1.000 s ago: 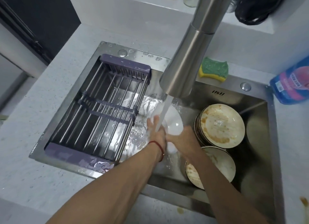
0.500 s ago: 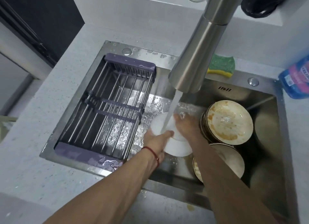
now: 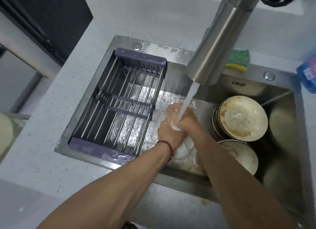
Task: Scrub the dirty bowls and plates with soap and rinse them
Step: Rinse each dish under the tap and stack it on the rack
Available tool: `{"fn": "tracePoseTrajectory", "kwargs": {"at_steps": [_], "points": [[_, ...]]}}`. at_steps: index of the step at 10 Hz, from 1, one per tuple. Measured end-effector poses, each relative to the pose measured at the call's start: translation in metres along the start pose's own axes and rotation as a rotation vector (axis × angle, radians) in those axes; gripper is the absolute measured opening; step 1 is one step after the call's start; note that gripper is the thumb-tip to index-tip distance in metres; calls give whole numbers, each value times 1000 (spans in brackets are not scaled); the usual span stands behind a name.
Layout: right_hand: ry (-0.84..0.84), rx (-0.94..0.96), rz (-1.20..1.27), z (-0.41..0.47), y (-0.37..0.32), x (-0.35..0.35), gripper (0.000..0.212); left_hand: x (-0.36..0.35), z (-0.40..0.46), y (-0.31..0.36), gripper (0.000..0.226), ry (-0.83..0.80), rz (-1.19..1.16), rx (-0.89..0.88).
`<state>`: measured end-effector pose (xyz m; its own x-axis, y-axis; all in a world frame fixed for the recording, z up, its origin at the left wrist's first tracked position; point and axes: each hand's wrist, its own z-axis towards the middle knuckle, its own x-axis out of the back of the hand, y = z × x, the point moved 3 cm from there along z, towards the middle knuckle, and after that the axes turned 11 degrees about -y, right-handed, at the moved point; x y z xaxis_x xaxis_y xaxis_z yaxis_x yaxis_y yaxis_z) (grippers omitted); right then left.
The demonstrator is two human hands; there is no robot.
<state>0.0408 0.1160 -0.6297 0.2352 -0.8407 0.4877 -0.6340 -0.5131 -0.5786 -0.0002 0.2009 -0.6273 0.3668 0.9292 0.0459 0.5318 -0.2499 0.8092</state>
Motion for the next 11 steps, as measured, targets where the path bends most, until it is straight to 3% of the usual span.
{"fn": "tracePoseTrajectory", "kwargs": {"at_steps": [2,3,4,5,6,7,9,11], "points": [[-11,-250,490,8,49,27,72,8,-4,6,66,48,-305,139],[-108,-300,721,-13,84,29,68,16,5,6,64,78,-379,217],[2,-287,870,-27,100,30,64,15,10,0,74,107,-333,294],[285,-337,676,-39,96,35,83,7,4,-2,82,113,-259,363],[388,-323,608,-52,84,46,72,4,-5,3,92,9,-220,400],[339,-328,756,-54,88,44,66,14,-11,16,80,-28,-277,311],[174,-224,918,-50,42,23,43,36,-21,75,60,74,-58,38],[-4,-147,1439,-54,-15,9,28,109,-33,144,53,146,99,-164]]}}
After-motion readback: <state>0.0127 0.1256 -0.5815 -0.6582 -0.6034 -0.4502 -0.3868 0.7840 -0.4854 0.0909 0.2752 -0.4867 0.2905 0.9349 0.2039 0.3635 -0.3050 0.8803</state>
